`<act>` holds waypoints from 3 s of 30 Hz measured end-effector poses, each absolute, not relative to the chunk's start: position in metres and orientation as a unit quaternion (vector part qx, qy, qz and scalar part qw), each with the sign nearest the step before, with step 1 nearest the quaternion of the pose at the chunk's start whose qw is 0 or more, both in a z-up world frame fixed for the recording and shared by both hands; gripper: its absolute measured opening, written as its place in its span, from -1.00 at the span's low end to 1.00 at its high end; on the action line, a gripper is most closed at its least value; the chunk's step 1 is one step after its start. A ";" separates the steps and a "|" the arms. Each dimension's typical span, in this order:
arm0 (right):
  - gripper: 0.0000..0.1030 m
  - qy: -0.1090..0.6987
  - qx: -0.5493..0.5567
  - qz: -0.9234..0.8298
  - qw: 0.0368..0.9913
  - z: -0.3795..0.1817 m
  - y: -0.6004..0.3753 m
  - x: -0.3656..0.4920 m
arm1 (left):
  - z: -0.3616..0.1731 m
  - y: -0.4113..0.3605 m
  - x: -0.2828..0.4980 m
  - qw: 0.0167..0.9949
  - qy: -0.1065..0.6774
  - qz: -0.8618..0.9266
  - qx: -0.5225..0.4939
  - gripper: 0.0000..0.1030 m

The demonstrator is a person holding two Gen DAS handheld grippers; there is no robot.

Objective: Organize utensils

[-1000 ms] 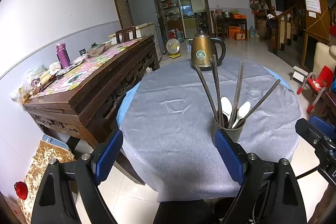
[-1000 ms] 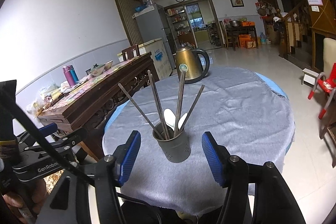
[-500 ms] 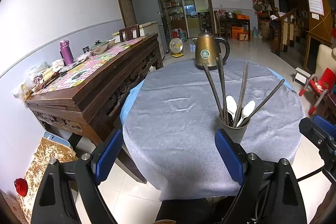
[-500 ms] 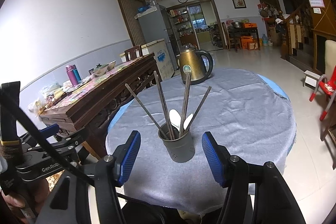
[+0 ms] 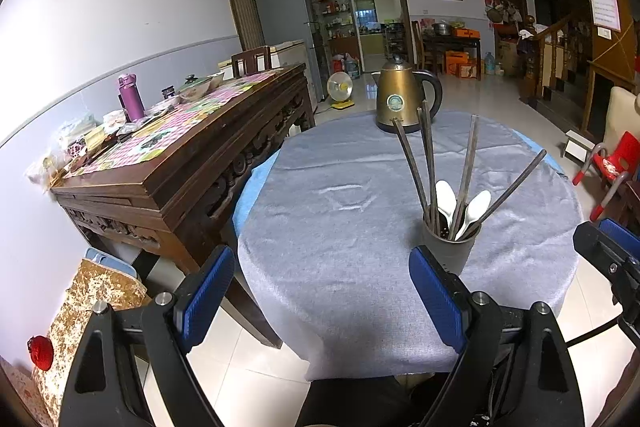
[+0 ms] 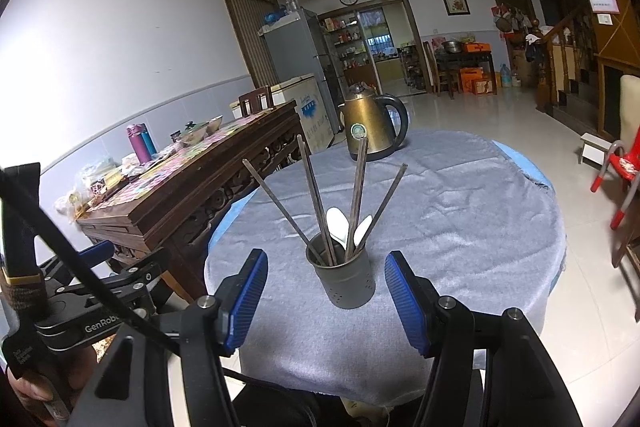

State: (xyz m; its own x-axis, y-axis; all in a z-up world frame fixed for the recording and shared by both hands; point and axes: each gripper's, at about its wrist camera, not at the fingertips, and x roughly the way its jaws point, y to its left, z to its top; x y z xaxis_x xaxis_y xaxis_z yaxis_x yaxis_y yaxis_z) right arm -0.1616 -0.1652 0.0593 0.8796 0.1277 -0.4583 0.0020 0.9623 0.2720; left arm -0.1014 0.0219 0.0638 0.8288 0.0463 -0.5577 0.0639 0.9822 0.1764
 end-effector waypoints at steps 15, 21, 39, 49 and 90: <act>0.26 0.243 0.134 0.034 0.960 0.059 -0.166 -0.161 | 0.063 0.022 -0.103 0.951 0.294 -0.003 0.094 0.73; 0.27 0.245 0.134 0.036 0.960 0.059 -0.165 -0.161 | 0.062 0.023 -0.103 0.950 0.297 -0.004 0.094 0.73; 0.27 0.245 0.133 0.039 0.960 0.058 -0.162 -0.161 | 0.060 0.023 -0.102 0.949 0.299 -0.006 0.095 0.73; 0.27 0.244 0.132 0.042 0.960 0.057 -0.162 -0.159 | 0.061 0.023 -0.102 0.949 0.300 -0.005 0.095 0.73; 0.27 0.246 0.134 0.043 0.959 0.056 -0.163 -0.160 | 0.054 0.031 -0.099 0.946 0.310 -0.001 0.094 0.73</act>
State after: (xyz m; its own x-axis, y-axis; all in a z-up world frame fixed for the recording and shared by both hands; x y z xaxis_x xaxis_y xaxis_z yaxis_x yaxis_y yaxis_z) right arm -0.1604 -0.1628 0.0562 0.8750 0.1480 -0.4610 -0.0162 0.9606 0.2775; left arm -0.0992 0.0309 0.0538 0.8082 0.0556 -0.5862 0.0603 0.9825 0.1763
